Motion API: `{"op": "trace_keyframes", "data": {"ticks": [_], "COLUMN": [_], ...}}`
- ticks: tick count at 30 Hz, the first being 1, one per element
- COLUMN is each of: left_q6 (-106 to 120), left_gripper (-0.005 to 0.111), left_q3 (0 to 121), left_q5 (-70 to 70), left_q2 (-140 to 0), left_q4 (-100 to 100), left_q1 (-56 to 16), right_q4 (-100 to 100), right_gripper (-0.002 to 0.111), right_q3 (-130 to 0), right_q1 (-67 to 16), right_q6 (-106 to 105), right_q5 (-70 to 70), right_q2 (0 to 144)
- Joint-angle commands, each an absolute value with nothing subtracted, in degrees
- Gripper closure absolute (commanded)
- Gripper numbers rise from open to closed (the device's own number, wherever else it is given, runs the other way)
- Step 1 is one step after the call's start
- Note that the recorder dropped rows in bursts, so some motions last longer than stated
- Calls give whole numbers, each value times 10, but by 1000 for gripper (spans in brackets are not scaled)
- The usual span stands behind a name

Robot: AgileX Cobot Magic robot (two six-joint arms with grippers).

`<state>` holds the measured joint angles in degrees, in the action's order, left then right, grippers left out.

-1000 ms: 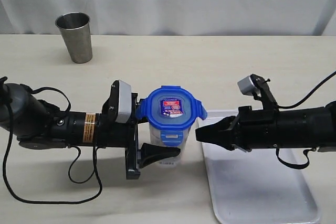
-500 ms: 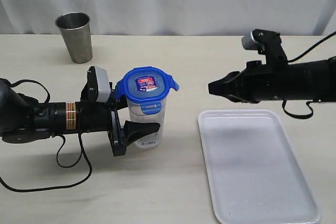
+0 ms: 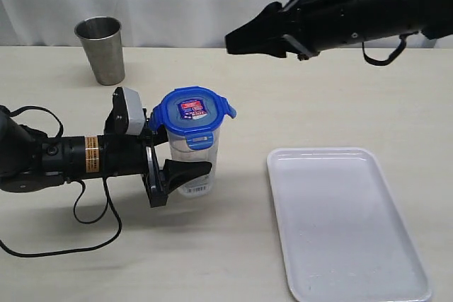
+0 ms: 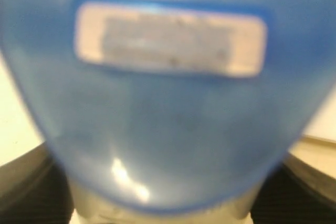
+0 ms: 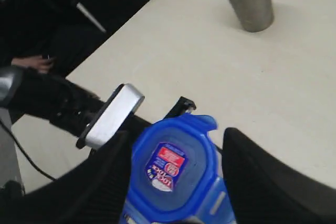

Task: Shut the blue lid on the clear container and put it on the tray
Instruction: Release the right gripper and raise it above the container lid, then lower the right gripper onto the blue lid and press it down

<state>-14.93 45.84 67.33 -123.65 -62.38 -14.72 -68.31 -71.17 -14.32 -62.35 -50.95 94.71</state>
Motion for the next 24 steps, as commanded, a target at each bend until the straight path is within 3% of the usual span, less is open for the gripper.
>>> {"op": "trace_keyframes", "data": {"ticks": [1,8,15,24], "left_q6": [-152,-149,-149,-149], "left_gripper": [107,107,107,107], "left_q3": [460,460,460,460], "left_q5": [676,656,656,659], "left_q2": [-1235,-1235,-1235,-1235], "left_q4": [-618,-618,-618,-619], "left_q1": [-146,-146,-146,-146], "right_q4": [-564,-273,-289,-304], "right_gripper": [54,54,60,60], "right_q3": [-723,-748,-807,-817], "right_q1": [-197,-248,-281,-279], "right_q6": [-488,-172,-171,-186], "right_q5": [-424,-351,-479,-506], "right_q2": [953,954,985,1041]}}
